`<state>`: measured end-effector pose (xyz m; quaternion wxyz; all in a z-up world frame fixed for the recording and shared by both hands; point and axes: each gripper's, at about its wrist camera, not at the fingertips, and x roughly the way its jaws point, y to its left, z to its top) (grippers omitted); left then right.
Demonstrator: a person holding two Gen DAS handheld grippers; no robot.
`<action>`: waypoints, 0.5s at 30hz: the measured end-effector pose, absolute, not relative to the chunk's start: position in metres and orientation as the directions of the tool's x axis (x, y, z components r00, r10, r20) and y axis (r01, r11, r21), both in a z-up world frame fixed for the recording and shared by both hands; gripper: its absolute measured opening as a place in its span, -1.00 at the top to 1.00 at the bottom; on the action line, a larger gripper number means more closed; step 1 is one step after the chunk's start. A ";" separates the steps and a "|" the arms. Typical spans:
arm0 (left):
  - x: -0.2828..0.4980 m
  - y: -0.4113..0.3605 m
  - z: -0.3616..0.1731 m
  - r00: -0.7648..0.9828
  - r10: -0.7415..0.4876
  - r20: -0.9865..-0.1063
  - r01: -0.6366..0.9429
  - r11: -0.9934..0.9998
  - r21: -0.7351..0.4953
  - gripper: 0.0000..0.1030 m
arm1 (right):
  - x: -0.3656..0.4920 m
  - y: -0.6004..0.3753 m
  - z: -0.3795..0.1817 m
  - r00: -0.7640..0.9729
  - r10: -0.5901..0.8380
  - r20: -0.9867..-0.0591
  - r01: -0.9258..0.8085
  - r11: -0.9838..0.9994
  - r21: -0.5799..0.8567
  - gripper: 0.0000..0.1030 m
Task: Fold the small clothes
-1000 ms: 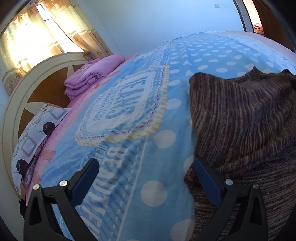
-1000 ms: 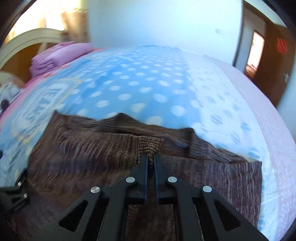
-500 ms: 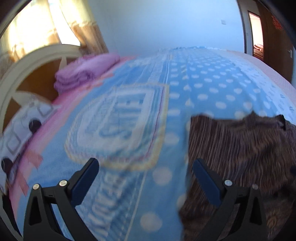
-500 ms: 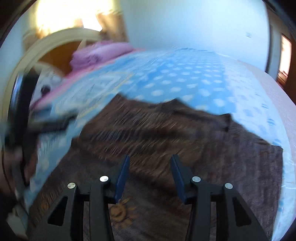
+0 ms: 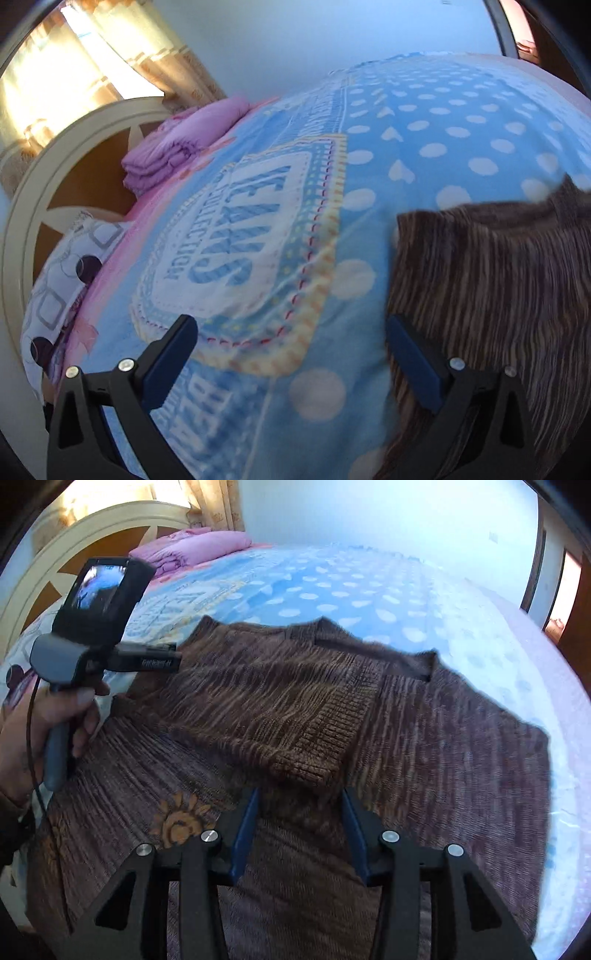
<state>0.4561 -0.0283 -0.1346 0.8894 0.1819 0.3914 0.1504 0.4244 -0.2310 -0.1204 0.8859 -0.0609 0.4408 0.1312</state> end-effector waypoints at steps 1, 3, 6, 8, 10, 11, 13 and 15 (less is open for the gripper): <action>0.450 -0.027 -0.134 0.653 0.403 -0.642 -0.121 0.891 0.437 -1.00 | 0.422 -0.231 -0.112 0.609 0.199 -0.768 -0.279 0.960 0.027 0.12; 0.441 -0.022 -0.135 0.644 0.397 -0.654 -0.110 0.894 0.434 -1.00 | 0.424 -0.225 -0.099 0.638 0.264 -0.724 -0.293 0.952 0.088 0.11; 0.423 -0.015 -0.137 0.646 0.381 -0.662 -0.092 0.899 0.429 -1.00 | 0.437 -0.201 -0.097 0.626 0.326 -0.708 -0.359 0.927 0.110 0.11; 0.413 -0.010 -0.140 0.649 0.369 -0.666 -0.065 0.898 0.435 -1.00 | 0.443 -0.187 -0.112 0.574 0.324 -0.752 -0.398 0.913 0.089 0.11; 0.399 -0.007 -0.140 0.660 0.354 -0.662 -0.044 0.898 0.437 -1.00 | 0.444 -0.180 -0.135 0.509 0.276 -0.815 -0.404 0.913 0.057 0.11; 0.394 -0.006 -0.140 0.662 0.360 -0.658 -0.041 0.893 0.448 -1.00 | 0.436 -0.179 -0.134 0.542 0.271 -0.795 -0.418 0.908 0.025 0.11; 0.385 -0.002 -0.140 0.671 0.343 -0.657 -0.033 0.900 0.435 -1.00 | 0.424 -0.178 -0.131 0.544 0.253 -0.800 -0.426 0.905 -0.003 0.11; 0.383 -0.001 -0.140 0.674 0.334 -0.658 -0.034 0.905 0.425 -1.00 | 0.417 -0.177 -0.127 0.528 0.245 -0.813 -0.438 0.899 -0.013 0.11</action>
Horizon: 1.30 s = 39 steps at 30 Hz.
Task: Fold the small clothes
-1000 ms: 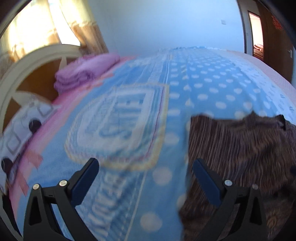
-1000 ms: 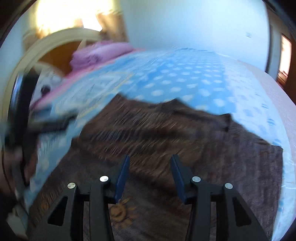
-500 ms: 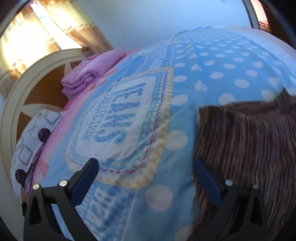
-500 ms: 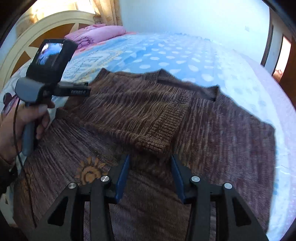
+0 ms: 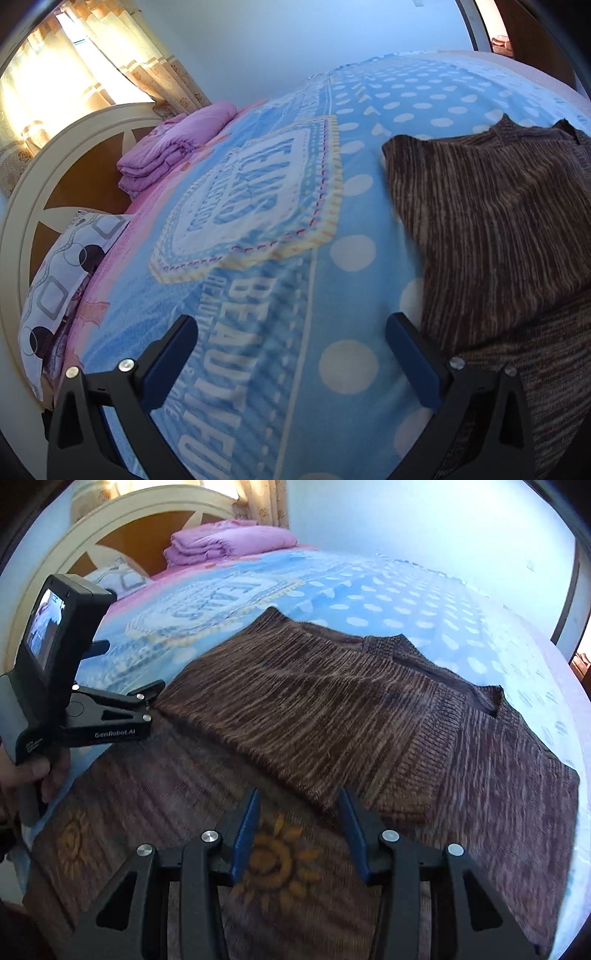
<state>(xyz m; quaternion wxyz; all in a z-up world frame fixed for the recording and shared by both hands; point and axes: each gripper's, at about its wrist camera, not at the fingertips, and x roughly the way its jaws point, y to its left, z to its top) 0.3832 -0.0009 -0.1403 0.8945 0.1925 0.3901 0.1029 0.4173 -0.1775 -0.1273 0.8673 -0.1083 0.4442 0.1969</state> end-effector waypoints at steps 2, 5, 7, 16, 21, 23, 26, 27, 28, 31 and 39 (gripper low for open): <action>0.386 -0.001 -0.141 0.670 0.331 -0.665 -0.037 0.909 0.415 -1.00 | 0.418 -0.179 -0.125 0.520 0.243 -0.819 -0.441 0.897 -0.015 0.11; 0.385 -0.001 -0.141 0.676 0.336 -0.656 -0.043 0.907 0.420 -1.00 | 0.418 -0.192 -0.111 0.575 0.283 -0.768 -0.413 0.910 0.026 0.11; 0.382 -0.001 -0.141 0.678 0.333 -0.655 -0.043 0.908 0.416 -1.00 | 0.421 -0.204 -0.105 0.609 0.299 -0.735 -0.372 0.926 0.068 0.06; 0.380 0.016 -0.112 0.711 0.314 -0.629 -0.133 0.939 0.317 -1.00 | 0.414 -0.238 -0.116 0.600 0.268 -0.754 -0.312 0.946 0.088 0.04; 0.418 -0.018 -0.104 0.712 0.274 -0.647 -0.062 0.942 0.330 -1.00 | 0.393 -0.266 -0.112 0.606 0.257 -0.753 -0.229 0.963 0.144 0.00; 0.435 -0.037 -0.112 0.700 0.287 -0.654 -0.040 0.930 0.366 -1.00 | 0.385 -0.273 -0.113 0.602 0.249 -0.759 -0.197 0.967 0.161 -0.02; 0.459 -0.059 -0.137 0.676 0.414 -0.610 -0.056 0.854 0.517 -1.00 | 0.365 -0.281 -0.115 0.597 0.251 -0.762 -0.187 0.967 0.173 -0.03; 0.465 -0.060 -0.146 0.665 0.458 -0.590 -0.074 0.826 0.558 -1.00 | 0.359 -0.283 -0.116 0.595 0.252 -0.764 -0.187 0.967 0.173 -0.03; 0.467 -0.056 -0.145 0.667 0.453 -0.592 -0.090 0.838 0.539 -1.00 | 0.351 -0.287 -0.116 0.592 0.249 -0.766 -0.188 0.967 0.169 -0.03; 0.465 -0.050 -0.142 0.650 0.461 -0.604 -0.117 0.846 0.520 -1.00 | 0.327 -0.301 -0.115 0.587 0.237 -0.774 -0.175 0.971 0.164 -0.06; 0.405 -0.054 -0.139 0.699 0.372 -0.611 0.001 0.854 0.520 -1.00 | 0.274 -0.313 -0.119 0.557 0.217 -0.802 -0.163 0.975 0.151 -0.11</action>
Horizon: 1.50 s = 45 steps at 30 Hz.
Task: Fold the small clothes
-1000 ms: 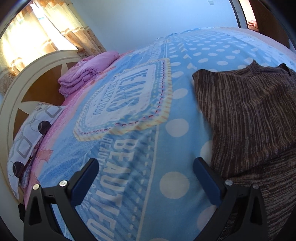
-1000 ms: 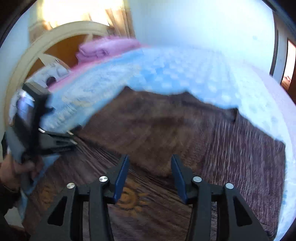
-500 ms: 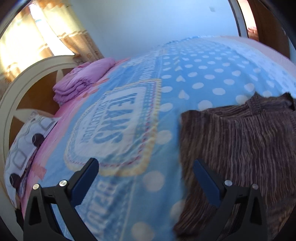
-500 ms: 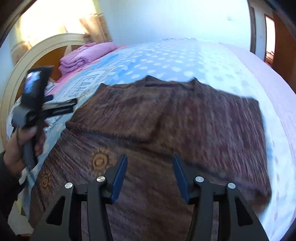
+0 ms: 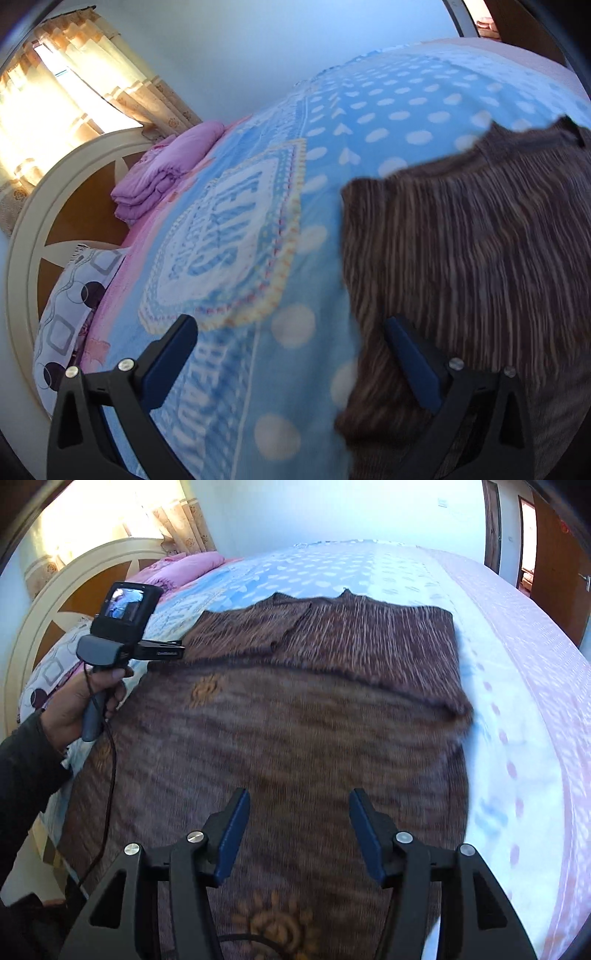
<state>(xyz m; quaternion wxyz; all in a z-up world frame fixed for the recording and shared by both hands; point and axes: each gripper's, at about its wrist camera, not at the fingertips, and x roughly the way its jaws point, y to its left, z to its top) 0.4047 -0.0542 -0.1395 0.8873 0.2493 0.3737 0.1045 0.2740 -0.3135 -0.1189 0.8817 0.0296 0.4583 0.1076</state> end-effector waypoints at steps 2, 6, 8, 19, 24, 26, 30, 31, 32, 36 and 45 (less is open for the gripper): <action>0.397 -0.054 -0.141 0.725 0.383 -0.572 -0.004 0.833 0.553 -1.00 | 0.267 -0.315 -0.124 0.558 0.203 -0.805 -0.155 0.978 0.139 -0.11; 0.394 -0.047 -0.135 0.706 0.362 -0.609 -0.008 0.864 0.504 -1.00 | 0.263 -0.324 -0.130 0.575 0.206 -0.792 -0.116 0.979 0.170 -0.11; 0.387 -0.044 -0.128 0.695 0.314 -0.647 0.011 0.895 0.446 -1.00 | 0.260 -0.325 -0.126 0.582 0.204 -0.787 -0.103 0.979 0.177 -0.11; 0.319 -0.052 -0.104 0.727 0.154 -0.669 0.090 0.944 0.316 -1.00 | 0.252 -0.326 -0.130 0.618 0.157 -0.770 -0.070 0.987 0.145 -0.17; 0.302 -0.048 -0.104 0.723 0.131 -0.679 0.101 0.951 0.291 -1.00 | 0.248 -0.330 -0.135 0.636 0.188 -0.748 -0.061 0.979 0.195 -0.34; 0.295 -0.047 -0.105 0.721 0.121 -0.683 0.108 0.953 0.283 -1.00 | 0.246 -0.326 -0.138 0.647 0.174 -0.743 -0.070 0.983 0.169 -0.38; 0.281 -0.045 -0.106 0.724 0.116 -0.680 0.115 0.952 0.285 -1.00 | 0.240 -0.306 -0.144 0.651 0.139 -0.747 -0.136 0.989 0.066 -0.81; 0.277 -0.044 -0.106 0.725 0.119 -0.678 0.117 0.950 0.291 -1.00 | 0.239 -0.301 -0.145 0.653 0.120 -0.748 -0.136 0.990 0.040 -0.83; 0.274 -0.043 -0.106 0.724 0.116 -0.680 0.121 0.949 0.291 -1.00 | 0.238 -0.299 -0.145 0.655 0.110 -0.748 -0.134 0.991 0.029 -0.85; 0.260 -0.040 -0.104 0.722 0.079 -0.687 0.152 0.951 0.270 -1.00 | 0.235 -0.303 -0.144 0.663 0.122 -0.738 -0.116 0.991 0.059 -0.85; 0.221 -0.031 -0.103 0.727 0.044 -0.685 0.199 0.941 0.272 -1.00 | 0.221 -0.295 -0.141 0.656 0.129 -0.744 -0.129 0.990 0.057 -0.85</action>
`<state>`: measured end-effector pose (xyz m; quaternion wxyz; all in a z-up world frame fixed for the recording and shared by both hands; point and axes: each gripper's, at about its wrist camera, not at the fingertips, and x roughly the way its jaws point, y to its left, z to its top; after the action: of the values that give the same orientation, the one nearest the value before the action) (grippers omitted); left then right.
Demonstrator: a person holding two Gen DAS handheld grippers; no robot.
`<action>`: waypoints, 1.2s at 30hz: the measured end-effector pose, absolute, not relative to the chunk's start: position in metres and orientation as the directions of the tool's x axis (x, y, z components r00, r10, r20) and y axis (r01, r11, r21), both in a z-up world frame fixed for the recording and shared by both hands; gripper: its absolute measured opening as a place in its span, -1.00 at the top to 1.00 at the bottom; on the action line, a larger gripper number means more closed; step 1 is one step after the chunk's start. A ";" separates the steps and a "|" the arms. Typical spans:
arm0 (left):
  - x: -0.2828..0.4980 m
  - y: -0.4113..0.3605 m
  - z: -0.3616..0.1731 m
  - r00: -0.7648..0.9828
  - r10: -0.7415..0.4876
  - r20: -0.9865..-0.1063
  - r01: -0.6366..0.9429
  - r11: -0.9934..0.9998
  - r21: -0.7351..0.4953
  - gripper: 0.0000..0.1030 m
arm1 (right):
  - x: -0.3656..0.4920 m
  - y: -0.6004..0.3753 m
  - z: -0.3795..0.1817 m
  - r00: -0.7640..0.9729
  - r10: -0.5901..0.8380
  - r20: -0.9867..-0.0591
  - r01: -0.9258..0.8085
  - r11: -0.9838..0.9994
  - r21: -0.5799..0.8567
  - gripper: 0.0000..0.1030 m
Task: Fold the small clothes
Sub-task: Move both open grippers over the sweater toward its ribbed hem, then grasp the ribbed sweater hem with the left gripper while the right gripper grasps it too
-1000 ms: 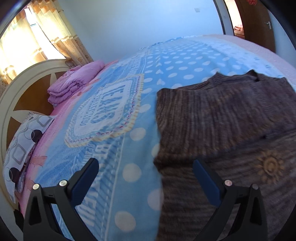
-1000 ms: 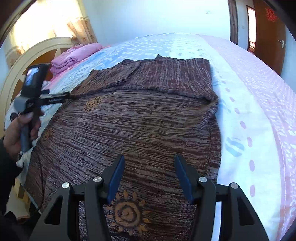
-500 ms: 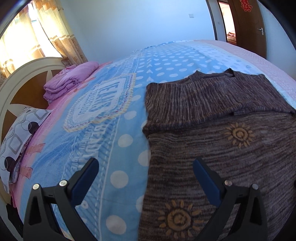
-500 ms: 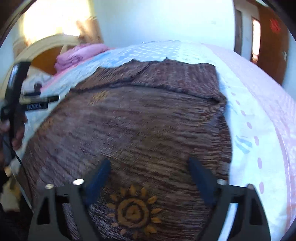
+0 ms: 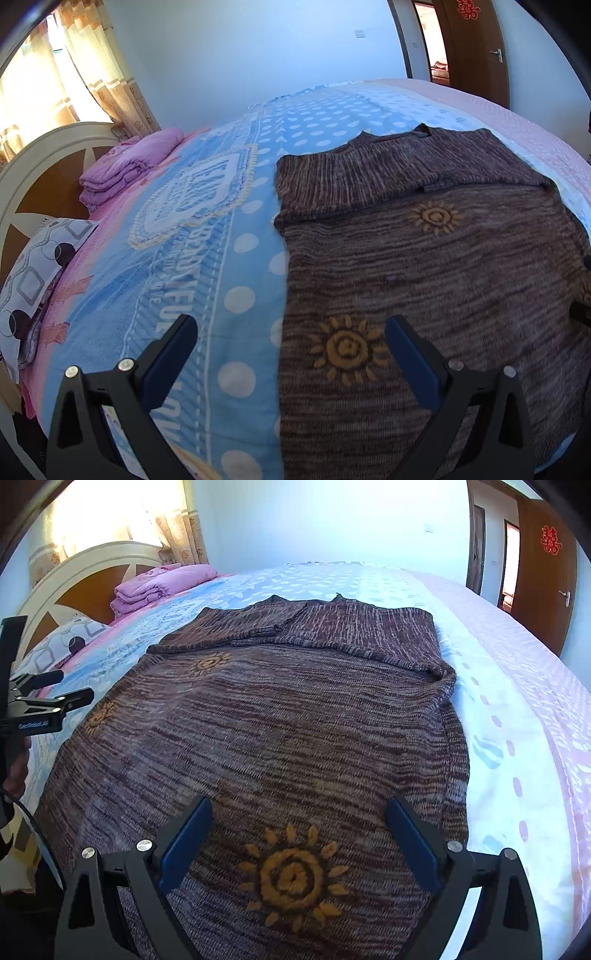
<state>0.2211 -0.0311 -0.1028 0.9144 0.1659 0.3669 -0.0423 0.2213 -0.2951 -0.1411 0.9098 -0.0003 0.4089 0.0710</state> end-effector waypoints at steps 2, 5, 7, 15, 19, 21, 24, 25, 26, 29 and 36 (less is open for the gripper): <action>0.214 -0.027 -0.103 0.726 0.040 -0.686 0.202 0.942 0.269 -1.00 | 0.218 -0.292 -0.140 0.650 0.135 -0.748 -0.138 0.989 0.059 -0.85; 0.202 -0.022 -0.103 0.728 0.041 -0.685 0.205 0.940 0.274 -1.00 | 0.211 -0.288 -0.139 0.641 0.146 -0.754 -0.148 0.987 0.065 -0.85; 0.195 -0.020 -0.105 0.725 0.039 -0.687 0.214 0.936 0.279 -1.00 | 0.207 -0.286 -0.138 0.635 0.152 -0.758 -0.153 0.986 0.069 -0.85; 0.167 -0.014 -0.114 0.692 0.017 -0.721 0.264 0.924 0.276 -1.00 | 0.186 -0.286 -0.133 0.619 0.141 -0.773 -0.142 0.988 0.066 -0.85; 0.150 -0.005 -0.122 0.671 0.016 -0.741 0.279 0.921 0.272 -0.95 | 0.170 -0.292 -0.128 0.619 0.125 -0.775 -0.130 0.990 0.056 -0.85; 0.145 0.001 -0.125 0.646 0.003 -0.764 0.287 0.926 0.246 -0.89 | 0.160 -0.295 -0.126 0.621 0.119 -0.775 -0.124 0.991 0.053 -0.85; 0.134 0.011 -0.129 0.622 -0.012 -0.783 0.286 0.934 0.214 -0.82 | 0.148 -0.297 -0.124 0.621 0.110 -0.776 -0.120 0.992 0.045 -0.85; 0.131 0.013 -0.130 0.618 -0.012 -0.786 0.285 0.935 0.210 -0.78 | 0.143 -0.297 -0.123 0.622 0.108 -0.775 -0.122 0.992 0.040 -0.85; 0.128 0.016 -0.131 0.613 -0.013 -0.790 0.283 0.937 0.204 -0.72 | 0.140 -0.298 -0.123 0.623 0.103 -0.775 -0.122 0.992 0.034 -0.85; 0.122 0.023 -0.136 0.575 -0.051 -0.817 0.286 0.948 0.142 -0.47 | 0.130 -0.296 -0.124 0.625 0.093 -0.775 -0.129 0.992 0.015 -0.85; 0.116 0.033 -0.147 0.482 -0.157 -0.862 0.281 0.960 -0.018 0.01 | 0.124 -0.290 -0.128 0.619 0.099 -0.779 -0.149 0.989 0.007 -0.85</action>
<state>0.1165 0.0328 -0.1466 0.8585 0.0629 0.4927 -0.1274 0.1244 -0.2902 -0.1279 0.8994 -0.0291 0.4307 0.0692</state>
